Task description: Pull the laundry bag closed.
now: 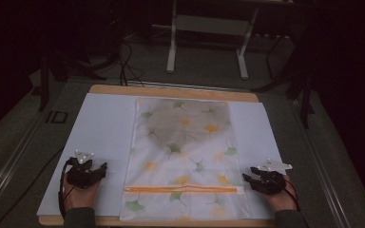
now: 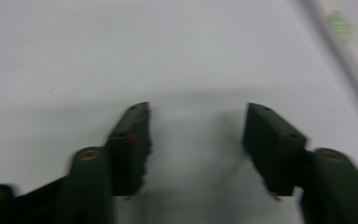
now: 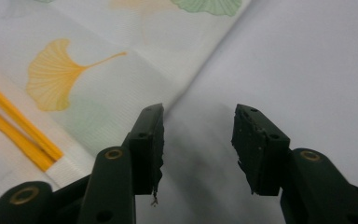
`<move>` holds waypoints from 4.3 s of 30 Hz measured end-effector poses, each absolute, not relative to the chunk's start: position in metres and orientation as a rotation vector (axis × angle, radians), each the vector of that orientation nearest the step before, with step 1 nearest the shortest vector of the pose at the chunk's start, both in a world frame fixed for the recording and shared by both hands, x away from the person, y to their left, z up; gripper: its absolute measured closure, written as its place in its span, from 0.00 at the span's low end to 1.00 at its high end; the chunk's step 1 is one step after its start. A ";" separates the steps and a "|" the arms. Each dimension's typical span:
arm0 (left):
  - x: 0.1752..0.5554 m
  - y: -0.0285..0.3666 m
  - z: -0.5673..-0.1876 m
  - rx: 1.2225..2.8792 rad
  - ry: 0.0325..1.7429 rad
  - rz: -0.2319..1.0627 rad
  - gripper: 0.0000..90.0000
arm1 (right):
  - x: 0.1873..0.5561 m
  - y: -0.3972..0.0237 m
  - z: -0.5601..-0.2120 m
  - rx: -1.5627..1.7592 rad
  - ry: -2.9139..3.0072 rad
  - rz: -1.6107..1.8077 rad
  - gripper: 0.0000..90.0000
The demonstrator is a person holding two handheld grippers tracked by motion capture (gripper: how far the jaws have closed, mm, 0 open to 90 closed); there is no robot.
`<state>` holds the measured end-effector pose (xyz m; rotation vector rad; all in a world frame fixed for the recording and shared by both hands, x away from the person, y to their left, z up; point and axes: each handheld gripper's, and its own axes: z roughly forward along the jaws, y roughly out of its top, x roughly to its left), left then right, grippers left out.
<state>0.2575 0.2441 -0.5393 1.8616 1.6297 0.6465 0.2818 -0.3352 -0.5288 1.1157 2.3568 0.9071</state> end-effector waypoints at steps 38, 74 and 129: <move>0.246 0.238 -0.529 1.865 1.356 0.540 0.59 | 0.270 -0.258 -0.515 0.862 2.516 1.094 0.53; 0.245 0.231 -0.526 1.901 1.313 0.488 0.62 | 0.268 -0.131 -0.514 0.477 2.723 1.151 0.54; 0.245 0.232 -0.523 1.922 1.319 0.476 0.63 | 0.266 0.004 -0.529 0.180 2.858 1.215 0.82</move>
